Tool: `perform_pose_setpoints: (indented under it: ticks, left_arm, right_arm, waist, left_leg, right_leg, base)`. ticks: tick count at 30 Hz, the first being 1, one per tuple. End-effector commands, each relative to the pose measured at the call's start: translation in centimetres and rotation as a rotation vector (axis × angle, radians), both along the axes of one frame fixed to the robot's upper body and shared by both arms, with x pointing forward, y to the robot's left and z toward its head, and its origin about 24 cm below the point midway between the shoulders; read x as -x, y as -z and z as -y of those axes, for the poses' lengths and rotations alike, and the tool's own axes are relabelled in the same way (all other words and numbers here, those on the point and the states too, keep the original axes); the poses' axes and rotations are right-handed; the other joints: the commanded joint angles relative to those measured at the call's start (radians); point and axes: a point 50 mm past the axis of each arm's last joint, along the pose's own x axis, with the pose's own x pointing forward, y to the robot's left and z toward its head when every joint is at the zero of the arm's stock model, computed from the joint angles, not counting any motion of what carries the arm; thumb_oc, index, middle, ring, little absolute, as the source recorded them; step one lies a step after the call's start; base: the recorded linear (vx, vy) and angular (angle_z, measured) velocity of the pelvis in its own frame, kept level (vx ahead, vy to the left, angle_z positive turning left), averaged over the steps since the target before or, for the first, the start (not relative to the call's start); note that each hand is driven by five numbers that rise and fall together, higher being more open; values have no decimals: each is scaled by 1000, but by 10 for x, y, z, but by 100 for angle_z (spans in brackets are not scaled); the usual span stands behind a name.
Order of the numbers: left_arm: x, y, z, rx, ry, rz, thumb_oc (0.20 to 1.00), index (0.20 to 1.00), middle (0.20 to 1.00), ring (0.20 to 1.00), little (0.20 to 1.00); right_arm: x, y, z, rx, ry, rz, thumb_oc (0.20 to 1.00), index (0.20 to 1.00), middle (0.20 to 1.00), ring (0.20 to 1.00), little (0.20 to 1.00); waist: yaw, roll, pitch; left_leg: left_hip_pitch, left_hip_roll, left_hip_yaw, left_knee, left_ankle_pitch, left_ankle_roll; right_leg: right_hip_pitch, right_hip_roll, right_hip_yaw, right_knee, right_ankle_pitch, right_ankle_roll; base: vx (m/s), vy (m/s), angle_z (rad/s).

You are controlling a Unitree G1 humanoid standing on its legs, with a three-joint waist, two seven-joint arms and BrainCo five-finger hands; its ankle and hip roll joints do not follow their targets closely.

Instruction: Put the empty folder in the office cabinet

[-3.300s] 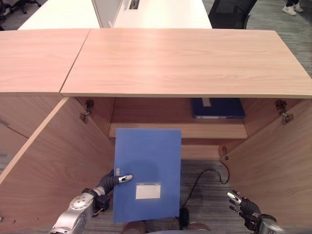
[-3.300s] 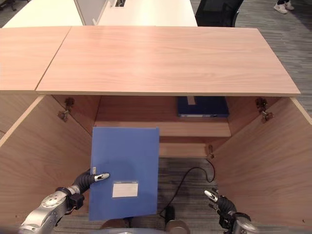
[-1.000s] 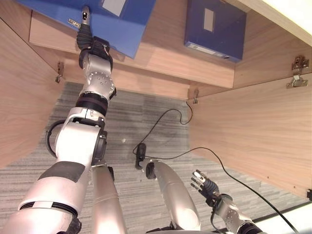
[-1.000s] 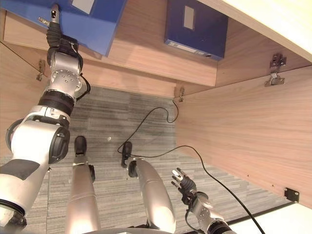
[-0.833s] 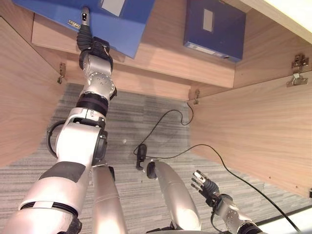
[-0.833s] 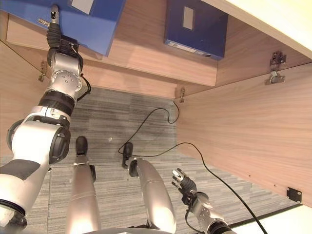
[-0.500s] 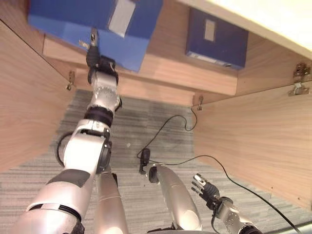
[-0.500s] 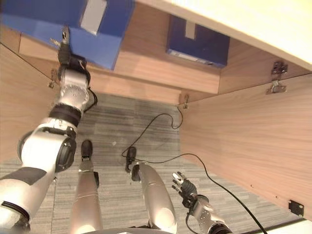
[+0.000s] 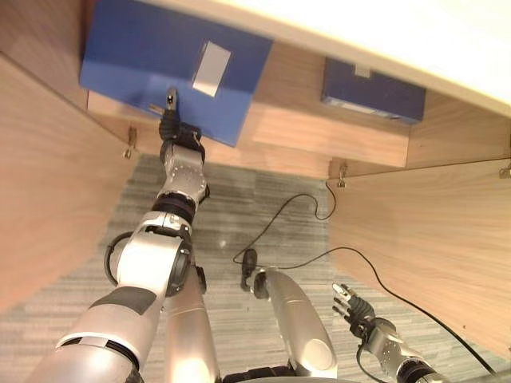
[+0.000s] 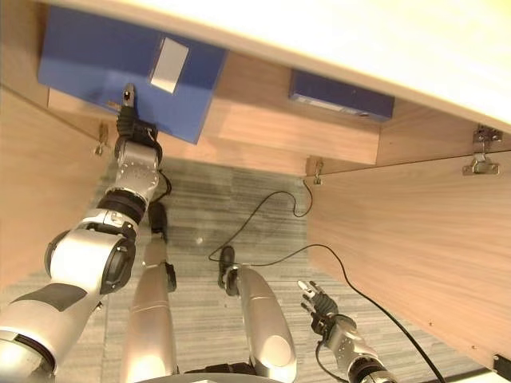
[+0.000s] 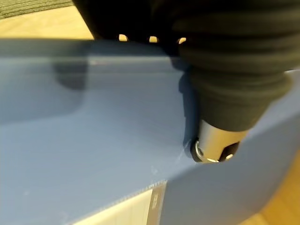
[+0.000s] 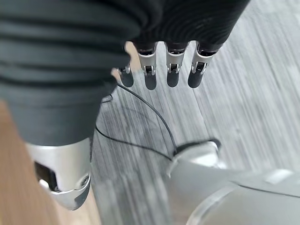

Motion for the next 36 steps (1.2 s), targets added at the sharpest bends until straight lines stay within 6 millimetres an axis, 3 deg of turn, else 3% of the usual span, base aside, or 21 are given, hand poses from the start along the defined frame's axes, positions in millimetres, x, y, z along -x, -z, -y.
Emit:
perform_pose_setpoints:
  ticks: [1, 2, 3, 4, 5, 6, 7, 10, 11, 12, 13, 14, 16, 18, 20, 21, 24, 32, 36]
  left_arm:
    - [3, -41, -29, -3, -95, 180, 200, 200, 200, 200, 200]
    - [3, -41, -28, -3, -95, 179, 200, 200, 200, 200, 200]
    - [3, -46, -28, 0, -94, 198, 200, 200, 200, 200, 200]
    - [5, -68, -29, -13, -105, 259, 200, 200, 200, 200, 200]
    - [7, -76, -39, -25, -130, 273, 200, 200, 200, 200, 200]
    - [8, -77, -58, -37, -174, 250, 200, 200, 200, 200, 200]
    - [8, -77, -58, -37, -173, 249, 200, 200, 200, 200, 200]
    - [6, -78, -52, -35, -155, 248, 200, 200, 200, 200, 200]
    - [6, -78, -53, -36, -156, 248, 200, 200, 200, 200, 200]
    - [4, -63, -52, -94, -148, 195, 200, 200, 200, 200, 200]
    - [3, -60, -46, -51, -128, 204, 200, 200, 200, 200, 200]
    - [3, -61, -38, -23, -110, 216, 200, 200, 200, 200, 200]
    - [3, -90, -24, -11, -92, 298, 200, 200, 200, 200, 200]
    - [3, -98, -21, -19, -85, 313, 200, 200, 200, 200, 200]
    - [3, -97, -23, -18, -90, 306, 200, 200, 200, 200, 200]
    - [3, -102, -26, -29, -96, 314, 200, 200, 200, 200, 200]
    - [4, -104, -31, -41, -107, 308, 200, 200, 200, 200, 200]
    - [7, -127, -49, -38, -151, 324, 200, 200, 200, 200, 200]
    - [7, -122, -58, 11, -177, 288, 200, 200, 200, 200, 200]
  right_arm:
    - [17, 5, 18, 49, 34, -38, 1000, 1000, 1000, 1000, 1000]
    - [17, 5, 17, 48, 34, -38, 1000, 1000, 1000, 1000, 1000]
    - [14, 4, 17, 50, 45, -31, 1000, 1000, 1000, 1000, 1000]
    - [-3, -3, 16, 80, 31, 7, 1000, 1000, 1000, 1000, 1000]
    - [-8, -6, 17, 93, 26, 16, 1000, 1000, 1000, 1000, 1000]
    - [-5, -3, 16, 81, 61, 4, 1000, 1000, 1000, 1000, 1000]
    - [-5, -3, 16, 80, 62, 3, 1000, 1000, 1000, 1000, 1000]
    - [-5, -3, 14, 60, 90, 14, 1000, 1000, 1000, 1000, 1000]
    - [-5, -3, 14, 59, 90, 14, 1000, 1000, 1000, 1000, 1000]
    - [-7, -7, 26, 130, 70, 28, 1000, 1000, 1000, 1000, 1000]
    - [-5, -6, 32, 128, 137, 11, 1000, 1000, 1000, 1000, 1000]
    - [-4, -6, 32, 105, 149, 6, 1000, 1000, 1000, 1000, 1000]
    - [-5, -6, 28, 105, 104, 11, 1000, 1000, 1000, 1000, 1000]
    - [-7, -7, 31, 113, 99, 16, 1000, 1000, 1000, 1000, 1000]
    - [-5, -7, 32, 114, 102, 16, 1000, 1000, 1000, 1000, 1000]
    - [-1, -7, 36, 115, 110, 16, 1000, 1000, 1000, 1000, 1000]
    - [1, -7, 41, 125, 106, 15, 1000, 1000, 1000, 1000, 1000]
    - [11, -10, 58, 177, 94, 4, 1000, 1000, 1000, 1000, 1000]
    - [18, -8, 65, 190, 135, -19, 1000, 1000, 1000, 1000, 1000]
  waist:
    - [14, 13, -108]
    - [14, 12, -109]
    - [12, 6, -109]
    - [-2, 6, -69]
    - [-12, 7, -57]
    - [-12, 25, -44]
    - [-12, 24, -43]
    - [-36, 15, -36]
    - [-34, 15, -28]
    - [-55, 9, -16]
    - [-74, 20, -4]
    - [-77, 16, 4]
    - [-78, 6, 15]
    - [-78, 13, -1]
    - [-80, 9, 0]
    - [-85, 15, -21]
    - [-88, 16, -33]
    - [-111, 5, -67]
    - [-113, -3, -68]
  left_leg:
    - [-36, 56, -8, 78, -133, -114]
    - [-36, 55, -7, 80, -134, -113]
    - [-35, 44, -7, 84, -148, -103]
    - [-11, 42, -17, 81, -165, -76]
    - [6, 53, -25, 72, -188, -67]
    - [55, 77, -25, 71, -221, -55]
    - [58, 77, -25, 71, -224, -55]
    - [99, 52, -16, 77, -259, -69]
    - [90, 56, -5, 79, -231, -65]
    - [122, 13, 7, 87, -286, -73]
    - [106, 2, -14, 99, -283, -72]
    - [92, -8, -20, 122, -289, -69]
    - [76, -26, -20, 142, -291, -67]
    - [76, -21, -37, 141, -321, -71]
    - [60, -22, -28, 149, -296, -68]
    - [64, -11, -48, 157, -336, -72]
    - [39, -4, -58, 181, -344, -71]
    - [-138, 7, -96, 421, -440, -50]
    - [-201, 14, -115, 540, -491, -31]
  right_leg:
    - [155, -40, 43, -228, 122, 77]
    - [156, -41, 44, -230, 122, 79]
    - [148, -53, 52, -203, 167, 95]
    - [18, -49, 63, -22, 342, 120]
    - [-34, -45, 78, 72, 359, 145]
    - [-84, -40, 82, 133, 311, 156]
    - [-81, -40, 82, 133, 308, 155]
    - [-81, -26, 52, -72, 232, 121]
    - [-77, -27, 36, -94, 258, 112]
    - [-88, -29, 15, -283, 274, 114]
    - [-76, -11, 47, -324, 305, 127]
    - [-73, -15, 64, -341, 326, 114]
    - [-61, -4, 69, -357, 341, 100]
    - [-51, 7, 66, -361, 319, 101]
    - [-62, 4, 51, -359, 337, 92]
    - [-60, 15, 58, -345, 298, 93]
    - [-79, 19, 53, -327, 285, 86]
    - [-234, 33, 45, -131, 201, 55]
    - [-298, 44, 43, -13, 147, 35]
  base:
    - [68, 47, -2]
    - [105, 91, -9]
    - [14, 252, -12]
    - [80, 313, -11]
    - [258, 344, -37]
    - [294, 143, -37]
    - [302, 64, -30]
    - [151, -61, -13]
    - [196, -201, -6]
    - [118, -167, 14]
    - [202, -155, 40]
    - [-21, -5, 40]
    - [24, -53, 52]
    - [69, -123, 9]
    - [-1, -98, -7]
    - [158, -88, 4]
    - [65, -62, 25]
    - [11, -46, 12]
    - [5, -8, 0]
